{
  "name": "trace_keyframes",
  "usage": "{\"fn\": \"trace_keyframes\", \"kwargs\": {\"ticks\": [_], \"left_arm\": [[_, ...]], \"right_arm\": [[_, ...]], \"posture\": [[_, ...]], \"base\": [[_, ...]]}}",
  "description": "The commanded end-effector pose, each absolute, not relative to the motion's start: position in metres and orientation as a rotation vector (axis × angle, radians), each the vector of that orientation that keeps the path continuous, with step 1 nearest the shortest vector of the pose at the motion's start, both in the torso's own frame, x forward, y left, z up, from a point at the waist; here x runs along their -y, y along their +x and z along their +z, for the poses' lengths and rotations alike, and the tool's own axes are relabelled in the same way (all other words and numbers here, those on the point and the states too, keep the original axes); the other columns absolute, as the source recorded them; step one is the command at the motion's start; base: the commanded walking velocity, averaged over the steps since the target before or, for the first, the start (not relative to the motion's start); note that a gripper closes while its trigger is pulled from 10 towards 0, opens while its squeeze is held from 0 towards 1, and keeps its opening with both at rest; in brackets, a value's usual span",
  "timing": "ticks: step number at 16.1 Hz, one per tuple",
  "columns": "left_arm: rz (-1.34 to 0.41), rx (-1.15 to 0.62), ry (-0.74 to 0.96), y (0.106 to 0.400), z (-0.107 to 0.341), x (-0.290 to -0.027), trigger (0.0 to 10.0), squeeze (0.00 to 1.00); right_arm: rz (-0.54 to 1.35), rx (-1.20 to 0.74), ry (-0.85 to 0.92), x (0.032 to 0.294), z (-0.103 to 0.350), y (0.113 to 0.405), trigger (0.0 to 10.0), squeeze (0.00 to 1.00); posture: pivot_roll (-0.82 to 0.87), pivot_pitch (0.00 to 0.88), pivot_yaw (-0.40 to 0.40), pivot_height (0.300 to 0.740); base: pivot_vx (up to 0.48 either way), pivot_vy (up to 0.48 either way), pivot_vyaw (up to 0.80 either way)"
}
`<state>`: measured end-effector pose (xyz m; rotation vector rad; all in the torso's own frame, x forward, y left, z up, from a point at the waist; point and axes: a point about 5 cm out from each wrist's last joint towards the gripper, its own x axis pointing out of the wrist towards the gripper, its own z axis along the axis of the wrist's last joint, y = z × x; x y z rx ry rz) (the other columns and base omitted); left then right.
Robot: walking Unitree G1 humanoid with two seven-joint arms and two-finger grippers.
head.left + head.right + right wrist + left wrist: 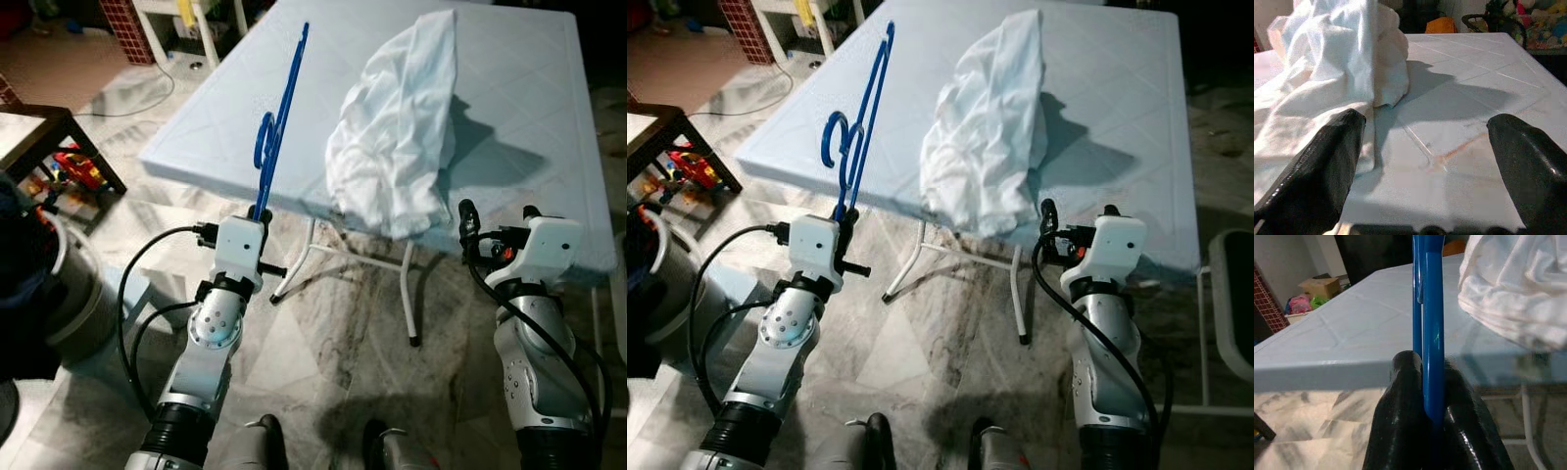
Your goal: Hang hanger
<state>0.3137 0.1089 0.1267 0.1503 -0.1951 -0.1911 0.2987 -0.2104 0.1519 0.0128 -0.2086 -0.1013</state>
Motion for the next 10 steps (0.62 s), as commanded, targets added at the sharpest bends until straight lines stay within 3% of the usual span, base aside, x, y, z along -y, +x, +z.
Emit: {"fn": "trace_keyframes", "kwargs": {"ticks": [1, 5, 9, 10], "left_arm": [[-0.184, 0.22, 0.149, 0.316, 0.132, -0.109, 10.0, 0.0], [-0.193, 0.219, 0.14, 0.317, 0.13, -0.106, 10.0, 0.0], [-0.227, 0.198, 0.138, 0.319, 0.124, -0.102, 10.0, 0.0], [-0.241, 0.147, 0.137, 0.319, 0.114, -0.1, 10.0, 0.0]], "right_arm": [[-0.1, 0.195, 0.019, 0.21, 0.15, 0.298, 10.0, 1.0], [-0.101, 0.192, 0.015, 0.211, 0.15, 0.298, 10.0, 1.0], [-0.147, 0.174, 0.092, 0.219, 0.146, 0.294, 10.0, 1.0], [-0.149, 0.149, 0.072, 0.219, 0.139, 0.292, 10.0, 0.0]], "posture": [[-0.11, 0.143, 0.063, 0.74], [-0.13, 0.133, 0.065, 0.74], [-0.14, 0.131, 0.072, 0.74], [-0.15, 0.125, 0.073, 0.74]], "base": [[-0.277, 0.0, 0.0], [-0.267, 0.0, 0.0], [0.0, 0.0, 0.0], [0.0, 0.0, 0.0]]}}
